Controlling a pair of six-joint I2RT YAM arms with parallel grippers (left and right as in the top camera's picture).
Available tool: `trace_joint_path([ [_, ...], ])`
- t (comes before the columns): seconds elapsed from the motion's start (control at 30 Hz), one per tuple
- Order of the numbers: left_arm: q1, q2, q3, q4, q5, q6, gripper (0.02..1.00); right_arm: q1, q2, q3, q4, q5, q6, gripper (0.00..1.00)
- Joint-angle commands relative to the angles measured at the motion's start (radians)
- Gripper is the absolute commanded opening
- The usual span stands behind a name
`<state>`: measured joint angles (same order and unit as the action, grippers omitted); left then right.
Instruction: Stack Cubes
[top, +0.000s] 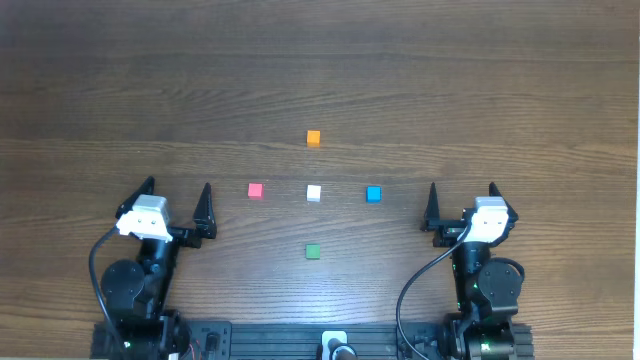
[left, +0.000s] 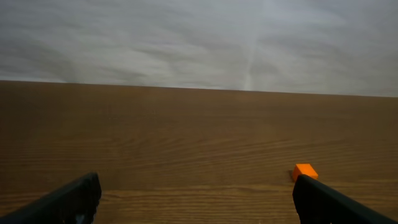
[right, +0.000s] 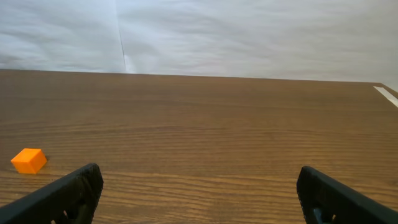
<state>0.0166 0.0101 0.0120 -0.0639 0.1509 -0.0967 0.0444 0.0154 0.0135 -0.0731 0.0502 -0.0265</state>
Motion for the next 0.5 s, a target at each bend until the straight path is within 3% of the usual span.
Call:
trace_joint_path([
  [0.03, 0.006, -0.003, -0.006, 0.001, 0.009, 0.014, 1.000, -0.006, 0.000, -0.009, 0.002, -0.012, 0.003, 0.991],
  [0.5, 0.006, 0.007, -0.006, 0.001, 0.009, 0.014, 1.000, -0.006, 0.000, -0.009, 0.002, -0.012, 0.003, 0.991],
])
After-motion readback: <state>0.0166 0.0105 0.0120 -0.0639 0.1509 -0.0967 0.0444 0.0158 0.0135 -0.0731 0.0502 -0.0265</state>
